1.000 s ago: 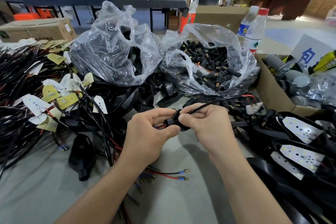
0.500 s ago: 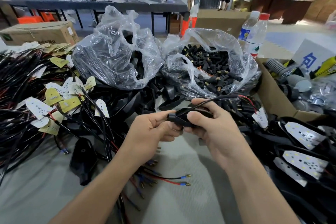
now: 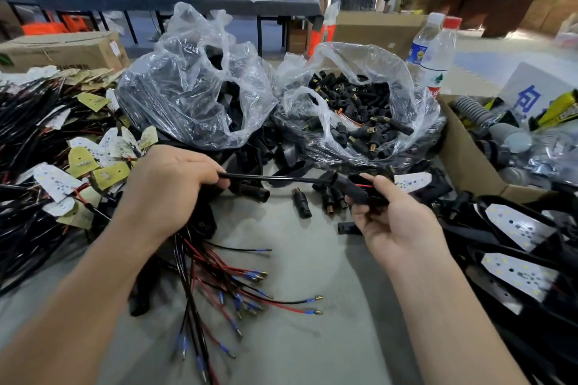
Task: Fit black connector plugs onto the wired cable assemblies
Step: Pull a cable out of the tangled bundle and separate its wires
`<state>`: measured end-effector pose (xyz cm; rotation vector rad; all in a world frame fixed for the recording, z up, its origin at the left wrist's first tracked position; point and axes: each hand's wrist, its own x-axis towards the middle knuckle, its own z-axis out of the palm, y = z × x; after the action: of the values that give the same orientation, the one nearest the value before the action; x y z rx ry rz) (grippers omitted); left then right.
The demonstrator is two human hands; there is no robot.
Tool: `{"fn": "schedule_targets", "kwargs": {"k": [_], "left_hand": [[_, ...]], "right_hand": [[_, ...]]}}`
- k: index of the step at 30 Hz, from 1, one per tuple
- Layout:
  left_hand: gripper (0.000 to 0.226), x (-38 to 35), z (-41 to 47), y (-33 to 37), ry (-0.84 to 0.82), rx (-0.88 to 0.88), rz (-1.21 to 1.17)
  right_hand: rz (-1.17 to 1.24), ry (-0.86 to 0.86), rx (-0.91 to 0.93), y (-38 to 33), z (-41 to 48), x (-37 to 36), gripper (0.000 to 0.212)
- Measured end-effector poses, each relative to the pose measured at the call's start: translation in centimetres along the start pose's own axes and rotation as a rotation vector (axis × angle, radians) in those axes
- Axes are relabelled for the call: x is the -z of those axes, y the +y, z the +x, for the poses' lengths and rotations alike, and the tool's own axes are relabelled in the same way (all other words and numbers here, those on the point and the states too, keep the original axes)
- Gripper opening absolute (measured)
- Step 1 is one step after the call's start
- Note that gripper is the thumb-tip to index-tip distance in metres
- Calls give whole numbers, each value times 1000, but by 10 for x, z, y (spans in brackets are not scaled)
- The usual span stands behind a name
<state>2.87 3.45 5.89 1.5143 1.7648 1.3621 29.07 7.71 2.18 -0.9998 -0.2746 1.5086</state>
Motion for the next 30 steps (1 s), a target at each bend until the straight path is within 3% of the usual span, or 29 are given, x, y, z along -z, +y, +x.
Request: {"fn": "schedule_targets", "kwargs": {"k": [2,7,11,13,17,19,21,25,30], "left_hand": [[22,8,0,1,33,-33,82],[20,17,6,-2,170,104,-91],[20,24,8,-6,193,55,117],[21,26,7,-4,62,-19,132],[24,32,7,0,-431,21,146],[22,40,7,-1,-697,90,241],[12,47,8,-2,-859,111,331],[28,36,2,10,-882,45,241],[34,-31,-30,29,-662,185,-202]], "right_hand": [[24,0,-34,4,-1,-2,11],[15,-9,-26,3,-3,-2,11],[-77,-6,102,1,-2,-1,11],[-55,28,87,-2,-2,0,9],[65,-4,53,-10,-2,4,7],[3,-49,93,-13,-2,6,12],[-126,-74,142,-13,-2,6,17],[-243,-117,146,-9,-5,2,22],[-373,-306,-26,-4,-12,-1,32]]}}
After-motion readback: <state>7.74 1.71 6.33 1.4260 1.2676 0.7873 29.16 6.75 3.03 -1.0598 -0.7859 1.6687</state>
